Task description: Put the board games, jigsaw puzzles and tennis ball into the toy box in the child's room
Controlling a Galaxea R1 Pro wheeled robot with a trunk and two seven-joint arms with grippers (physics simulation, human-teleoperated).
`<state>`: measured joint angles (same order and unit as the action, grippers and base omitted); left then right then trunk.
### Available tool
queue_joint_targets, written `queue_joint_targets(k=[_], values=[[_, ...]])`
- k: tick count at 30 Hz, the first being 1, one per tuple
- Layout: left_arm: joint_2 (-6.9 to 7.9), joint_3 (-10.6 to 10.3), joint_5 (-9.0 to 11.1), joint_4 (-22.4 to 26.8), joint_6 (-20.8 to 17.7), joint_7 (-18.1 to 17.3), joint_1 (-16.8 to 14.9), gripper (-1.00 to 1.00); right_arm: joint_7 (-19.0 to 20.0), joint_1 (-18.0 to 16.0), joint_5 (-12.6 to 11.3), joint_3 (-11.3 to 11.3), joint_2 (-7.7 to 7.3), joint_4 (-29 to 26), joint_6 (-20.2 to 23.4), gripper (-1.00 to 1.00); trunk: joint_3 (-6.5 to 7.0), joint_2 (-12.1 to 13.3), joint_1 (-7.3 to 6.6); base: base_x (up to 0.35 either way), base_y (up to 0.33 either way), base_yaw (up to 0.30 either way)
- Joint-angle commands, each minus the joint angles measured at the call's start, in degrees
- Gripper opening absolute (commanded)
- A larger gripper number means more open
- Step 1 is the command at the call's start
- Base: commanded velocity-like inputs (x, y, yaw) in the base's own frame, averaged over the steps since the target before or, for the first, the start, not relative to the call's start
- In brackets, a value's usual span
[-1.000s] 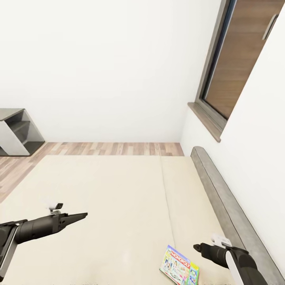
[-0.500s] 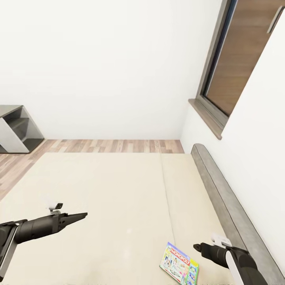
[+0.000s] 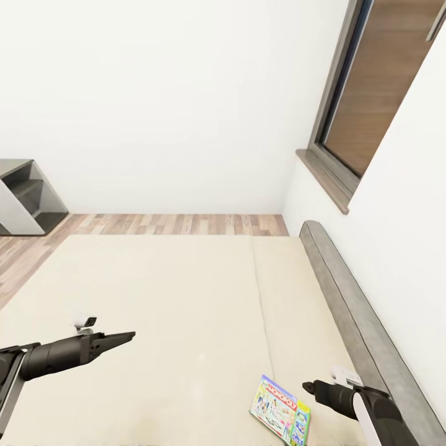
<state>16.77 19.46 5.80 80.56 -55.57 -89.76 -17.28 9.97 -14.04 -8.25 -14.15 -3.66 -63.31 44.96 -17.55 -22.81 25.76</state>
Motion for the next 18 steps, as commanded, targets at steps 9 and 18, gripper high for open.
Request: queue_joint_targets(k=[9,18], values=[[0.97,2.4,0.7,2.7,-0.8,-0.2,0.5,1.0,0.1,0.0,-0.3,-0.1,-0.03,-0.1,0.3,1.0,-0.94,-0.1,0.03,0.0,0.0,0.0],[2.48,4.2,4.3,3.4,-0.9,-0.2,1.6,1.0,0.1,0.0,-0.3,-0.1,-0.04,-0.1,0.4,1.0,-1.78,-0.1,0.03,0.0,0.0,0.0]])
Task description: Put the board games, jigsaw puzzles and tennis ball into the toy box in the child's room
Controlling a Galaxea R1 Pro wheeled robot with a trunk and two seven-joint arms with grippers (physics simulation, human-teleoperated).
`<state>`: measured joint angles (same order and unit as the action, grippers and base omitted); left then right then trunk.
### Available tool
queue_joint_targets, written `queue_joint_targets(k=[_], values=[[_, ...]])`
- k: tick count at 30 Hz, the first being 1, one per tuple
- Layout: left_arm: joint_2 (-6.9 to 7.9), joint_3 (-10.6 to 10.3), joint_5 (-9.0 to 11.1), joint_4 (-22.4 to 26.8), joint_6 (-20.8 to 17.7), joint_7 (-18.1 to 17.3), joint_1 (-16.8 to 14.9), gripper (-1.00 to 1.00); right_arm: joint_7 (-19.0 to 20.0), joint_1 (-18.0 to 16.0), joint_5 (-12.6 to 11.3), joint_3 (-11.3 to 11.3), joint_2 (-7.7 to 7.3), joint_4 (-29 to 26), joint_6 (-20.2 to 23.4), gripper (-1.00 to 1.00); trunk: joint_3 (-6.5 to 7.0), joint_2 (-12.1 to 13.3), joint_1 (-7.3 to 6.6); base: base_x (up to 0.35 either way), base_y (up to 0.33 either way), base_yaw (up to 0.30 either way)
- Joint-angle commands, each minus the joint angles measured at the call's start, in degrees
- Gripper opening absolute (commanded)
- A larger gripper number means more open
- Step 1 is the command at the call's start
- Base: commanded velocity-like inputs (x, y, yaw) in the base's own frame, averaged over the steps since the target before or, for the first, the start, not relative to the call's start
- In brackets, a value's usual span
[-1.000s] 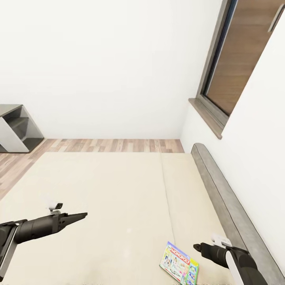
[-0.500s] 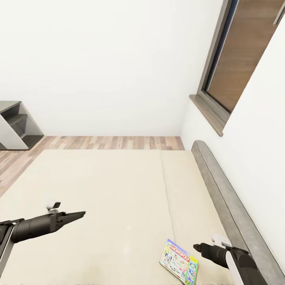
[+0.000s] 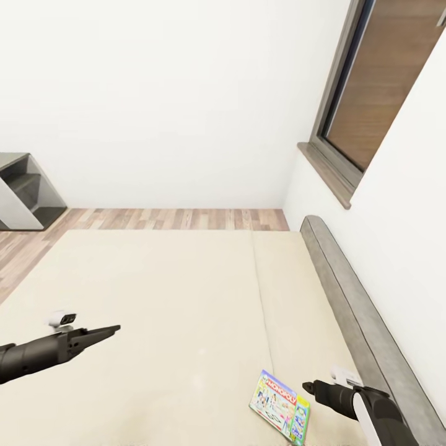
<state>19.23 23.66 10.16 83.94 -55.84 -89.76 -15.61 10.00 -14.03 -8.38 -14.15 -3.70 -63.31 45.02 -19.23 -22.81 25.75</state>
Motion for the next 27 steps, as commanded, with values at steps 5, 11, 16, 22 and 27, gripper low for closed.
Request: queue_joint_targets(k=[5,11,16,22,27], values=[[0.59,0.3,1.0,0.1,-0.6,-0.2,0.5,1.0,0.1,0.0,-0.2,-0.1,0.06,-0.1,0.3,1.0,-0.57,-0.1,0.03,0.0,0.0,0.0],[0.71,0.3,1.2,0.1,-0.6,-0.2,0.6,1.0,0.1,0.0,-0.2,-0.1,0.2,-0.1,0.4,1.0,-1.13,-0.1,0.03,0.0,0.0,0.0],[0.7,0.2,1.3,0.1,-0.6,-0.2,0.6,1.0,0.1,0.0,-0.2,-0.1,0.32,-0.1,0.4,1.0,-1.59,-0.1,0.03,0.0,0.0,0.0],[0.68,0.2,1.3,0.1,-0.6,-0.2,0.6,1.0,0.1,0.0,-0.3,-0.1,0.35,-0.1,0.4,1.0,-2.15,-0.1,0.03,0.0,0.0,0.0],[0.64,0.1,1.3,0.1,-0.6,-0.2,0.6,1.0,0.1,-0.1,-0.3,-0.1,0.4,-0.1,0.4,1.0,-2.62,-0.1,0.03,0.0,0.0,0.0]])
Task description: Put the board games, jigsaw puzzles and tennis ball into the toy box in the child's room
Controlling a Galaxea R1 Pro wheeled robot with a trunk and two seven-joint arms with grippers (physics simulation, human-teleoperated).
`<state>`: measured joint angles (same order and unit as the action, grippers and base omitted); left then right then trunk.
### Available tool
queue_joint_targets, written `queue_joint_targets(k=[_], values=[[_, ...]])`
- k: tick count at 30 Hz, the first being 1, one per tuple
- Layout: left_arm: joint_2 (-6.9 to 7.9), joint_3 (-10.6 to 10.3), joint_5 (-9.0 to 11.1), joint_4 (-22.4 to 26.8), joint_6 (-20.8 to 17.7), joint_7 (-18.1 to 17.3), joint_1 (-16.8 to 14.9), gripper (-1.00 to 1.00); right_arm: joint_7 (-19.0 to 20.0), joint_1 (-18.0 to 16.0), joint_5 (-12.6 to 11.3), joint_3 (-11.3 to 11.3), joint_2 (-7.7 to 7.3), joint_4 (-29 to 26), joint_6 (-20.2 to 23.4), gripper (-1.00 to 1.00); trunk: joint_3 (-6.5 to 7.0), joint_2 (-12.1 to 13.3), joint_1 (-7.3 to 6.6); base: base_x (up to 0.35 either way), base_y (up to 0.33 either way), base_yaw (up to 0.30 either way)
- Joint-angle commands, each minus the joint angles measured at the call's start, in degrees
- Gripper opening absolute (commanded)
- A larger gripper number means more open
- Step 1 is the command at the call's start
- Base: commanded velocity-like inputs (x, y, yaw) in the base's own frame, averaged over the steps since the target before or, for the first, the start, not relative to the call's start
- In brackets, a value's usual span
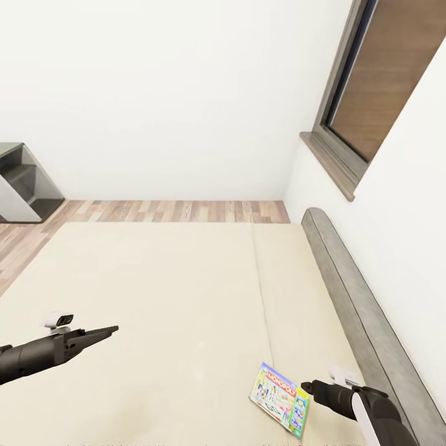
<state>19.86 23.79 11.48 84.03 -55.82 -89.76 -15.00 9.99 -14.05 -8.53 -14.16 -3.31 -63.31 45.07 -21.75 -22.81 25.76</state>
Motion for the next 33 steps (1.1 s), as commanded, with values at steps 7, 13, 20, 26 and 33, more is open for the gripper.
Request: queue_joint_targets(k=[7,13,20,26,33], values=[[-0.01,-0.2,-0.1,0.0,-0.6,-0.2,0.0,1.0,0.4,0.0,-0.2,-0.2,0.12,-0.1,0.1,1.0,-0.75,-0.1,0.03,0.0,0.0,0.0],[-0.26,-0.6,-0.1,0.0,-0.5,-0.2,0.0,1.0,0.4,-1.1,-0.2,-0.1,1.13,-0.1,-0.6,1.0,-1.31,-0.1,0.03,0.0,0.0,0.0],[-0.16,-0.6,-0.1,0.0,-0.5,-0.2,0.0,1.0,0.1,-3.8,0.2,0.0,1.58,0.1,-2.5,1.0,-1.96,-0.1,0.03,0.0,0.0,0.0],[-0.13,-0.6,-0.1,0.0,-0.5,-0.2,0.0,1.0,0.1,-4.6,0.5,0.0,1.5,1.2,-2.9,1.0,-2.52,-0.1,0.03,0.0,0.0,0.0],[-0.22,-0.6,-0.1,0.0,-0.5,-0.2,0.0,1.0,0.1,-4.7,0.4,-0.1,1.54,1.8,-3.0,1.0,-3.17,-0.1,0.03,0.0,0.0,0.0]])
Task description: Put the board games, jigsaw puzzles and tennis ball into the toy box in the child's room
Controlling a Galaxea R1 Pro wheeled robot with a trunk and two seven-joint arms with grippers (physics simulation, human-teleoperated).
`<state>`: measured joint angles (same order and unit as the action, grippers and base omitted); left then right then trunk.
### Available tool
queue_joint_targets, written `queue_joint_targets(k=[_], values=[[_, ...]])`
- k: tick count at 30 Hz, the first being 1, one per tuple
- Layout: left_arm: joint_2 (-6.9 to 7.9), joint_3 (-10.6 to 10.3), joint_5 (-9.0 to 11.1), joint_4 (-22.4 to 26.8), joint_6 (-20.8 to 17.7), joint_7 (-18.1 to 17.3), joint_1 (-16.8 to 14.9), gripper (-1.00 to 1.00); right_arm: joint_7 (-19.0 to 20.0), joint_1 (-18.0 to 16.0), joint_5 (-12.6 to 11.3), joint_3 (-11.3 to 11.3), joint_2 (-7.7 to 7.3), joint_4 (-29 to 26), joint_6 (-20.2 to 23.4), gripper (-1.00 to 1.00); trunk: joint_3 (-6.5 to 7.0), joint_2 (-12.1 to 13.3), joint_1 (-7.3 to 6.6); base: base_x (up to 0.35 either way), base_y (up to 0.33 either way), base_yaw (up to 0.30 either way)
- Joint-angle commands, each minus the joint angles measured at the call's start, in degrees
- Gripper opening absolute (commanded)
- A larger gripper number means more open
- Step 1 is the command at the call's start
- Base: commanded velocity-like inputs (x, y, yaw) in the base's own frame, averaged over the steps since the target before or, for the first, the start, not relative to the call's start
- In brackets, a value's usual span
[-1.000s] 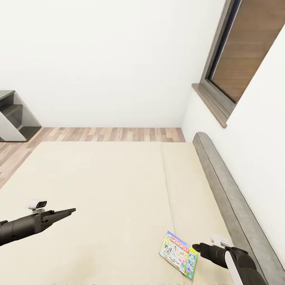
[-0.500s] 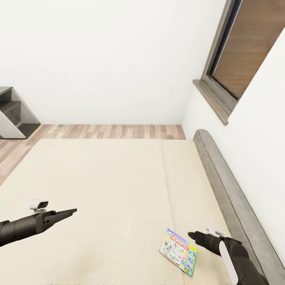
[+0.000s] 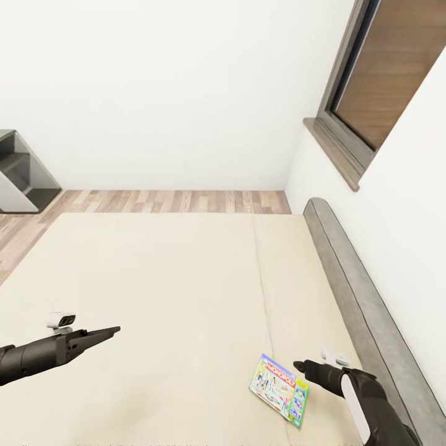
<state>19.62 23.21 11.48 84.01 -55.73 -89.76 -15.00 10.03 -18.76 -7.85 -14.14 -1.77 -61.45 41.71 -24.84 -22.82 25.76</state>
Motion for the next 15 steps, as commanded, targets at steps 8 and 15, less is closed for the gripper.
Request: queue_joint_targets(k=[8,15], values=[[0.15,0.1,-0.1,0.0,-0.6,-0.2,-0.1,1.0,0.1,-0.1,-0.7,-0.1,0.15,0.0,0.3,1.0,-0.84,-0.1,0.03,0.0,0.0,0.0],[0.16,0.0,-0.1,0.0,-0.6,-0.2,-0.1,1.0,0.1,-0.1,-0.8,-0.1,0.18,0.0,0.3,1.0,-1.49,-0.1,0.03,0.0,0.0,0.0]])
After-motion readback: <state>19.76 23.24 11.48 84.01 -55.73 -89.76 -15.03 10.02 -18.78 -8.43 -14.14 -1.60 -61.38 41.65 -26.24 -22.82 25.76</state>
